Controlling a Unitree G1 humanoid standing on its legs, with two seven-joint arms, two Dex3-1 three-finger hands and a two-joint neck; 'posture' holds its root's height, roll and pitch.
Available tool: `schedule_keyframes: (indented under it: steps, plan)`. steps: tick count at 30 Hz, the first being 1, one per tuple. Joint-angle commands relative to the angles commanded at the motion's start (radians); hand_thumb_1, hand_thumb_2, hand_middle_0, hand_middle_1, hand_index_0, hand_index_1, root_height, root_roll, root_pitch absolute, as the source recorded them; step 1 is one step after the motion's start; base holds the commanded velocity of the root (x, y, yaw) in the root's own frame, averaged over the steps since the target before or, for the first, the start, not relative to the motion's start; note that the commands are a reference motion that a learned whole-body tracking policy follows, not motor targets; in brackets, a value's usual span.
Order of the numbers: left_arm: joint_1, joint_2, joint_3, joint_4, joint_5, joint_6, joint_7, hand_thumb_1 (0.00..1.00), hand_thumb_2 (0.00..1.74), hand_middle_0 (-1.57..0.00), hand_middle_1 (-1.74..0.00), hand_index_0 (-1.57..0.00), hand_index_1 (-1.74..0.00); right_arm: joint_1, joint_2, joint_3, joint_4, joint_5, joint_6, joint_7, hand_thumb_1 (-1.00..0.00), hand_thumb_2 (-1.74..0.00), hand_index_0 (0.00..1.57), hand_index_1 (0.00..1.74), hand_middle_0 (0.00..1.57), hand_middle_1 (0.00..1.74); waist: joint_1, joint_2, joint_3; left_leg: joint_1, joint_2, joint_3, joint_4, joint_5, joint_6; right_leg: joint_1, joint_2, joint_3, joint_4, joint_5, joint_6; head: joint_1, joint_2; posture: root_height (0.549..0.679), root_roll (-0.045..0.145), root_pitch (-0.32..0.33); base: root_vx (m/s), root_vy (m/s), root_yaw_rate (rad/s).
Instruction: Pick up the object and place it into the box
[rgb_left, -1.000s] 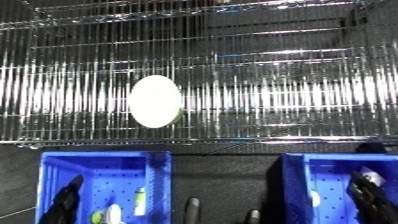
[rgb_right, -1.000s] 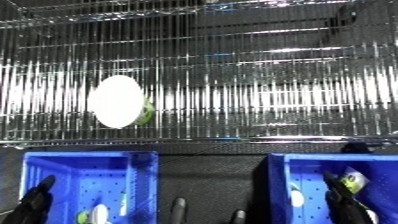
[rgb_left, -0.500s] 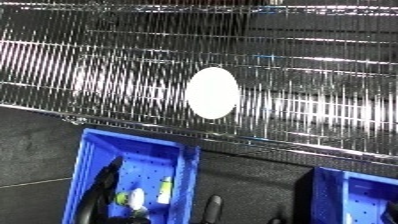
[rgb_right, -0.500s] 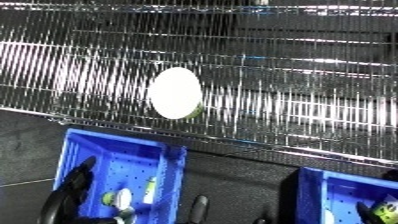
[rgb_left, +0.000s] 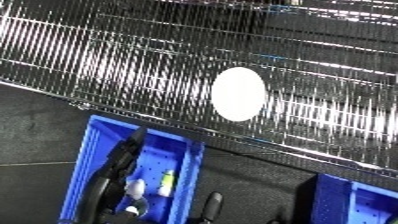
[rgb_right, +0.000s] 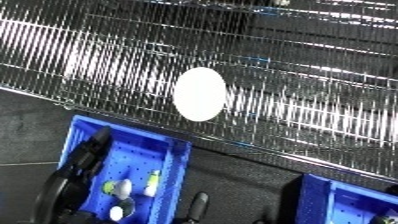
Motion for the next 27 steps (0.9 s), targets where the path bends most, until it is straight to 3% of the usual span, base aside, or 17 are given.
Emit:
schedule_keyframes:
  steps: [5,12,19,27]
  plan:
    - [0.001,0.019,0.021,-0.110,-0.009,-0.002,-0.002,0.00,0.00,0.00,0.00,0.00,0.00,0.006,0.002,-0.009,0.016,0.023,-0.002,0.016,0.00,0.00,0.00,0.00,0.00,0.00,0.010,-0.001,0.000,-0.001,-0.006,-0.007,0.000,-0.003,0.0004,0.002,-0.0041,-0.006,-0.001,0.002,0.0017,0.027,0.002,0.654,0.036,0.090,0.014,-0.023,0.061]
    - [-0.025,0.012,0.033,-0.158,-0.018,0.024,0.006,0.00,0.00,0.00,0.00,0.00,0.00,0.001,0.010,-0.013,0.033,0.044,0.012,0.038,0.00,0.00,0.00,0.00,0.00,0.00,0.010,-0.015,0.000,-0.002,-0.008,-0.008,0.006,-0.007,0.0023,0.004,-0.0021,-0.005,-0.001,0.006,0.0045,0.017,0.012,0.655,0.032,0.087,0.021,-0.025,-0.004]
    - [-0.089,-0.025,0.027,-0.103,-0.039,0.053,0.036,0.00,0.00,0.00,0.00,0.00,0.00,-0.018,0.023,0.000,0.038,0.036,0.029,0.049,0.00,0.00,0.00,0.00,0.00,0.00,-0.012,-0.037,0.000,-0.006,0.002,0.001,0.033,-0.022,0.0058,-0.001,0.0110,0.011,0.009,0.008,0.0066,-0.048,0.019,0.653,0.026,0.081,0.025,-0.007,-0.123]
    - [-0.174,-0.049,0.024,-0.004,0.007,0.051,0.104,0.00,0.00,0.00,0.00,0.00,0.00,-0.025,0.023,0.018,0.028,0.008,0.042,0.073,0.00,0.00,0.00,0.00,0.00,0.00,-0.051,-0.058,0.000,-0.011,0.019,0.018,0.049,-0.026,0.0068,-0.016,0.0295,0.039,0.018,0.009,0.0076,-0.136,0.056,0.651,0.022,0.080,0.018,0.023,-0.158]
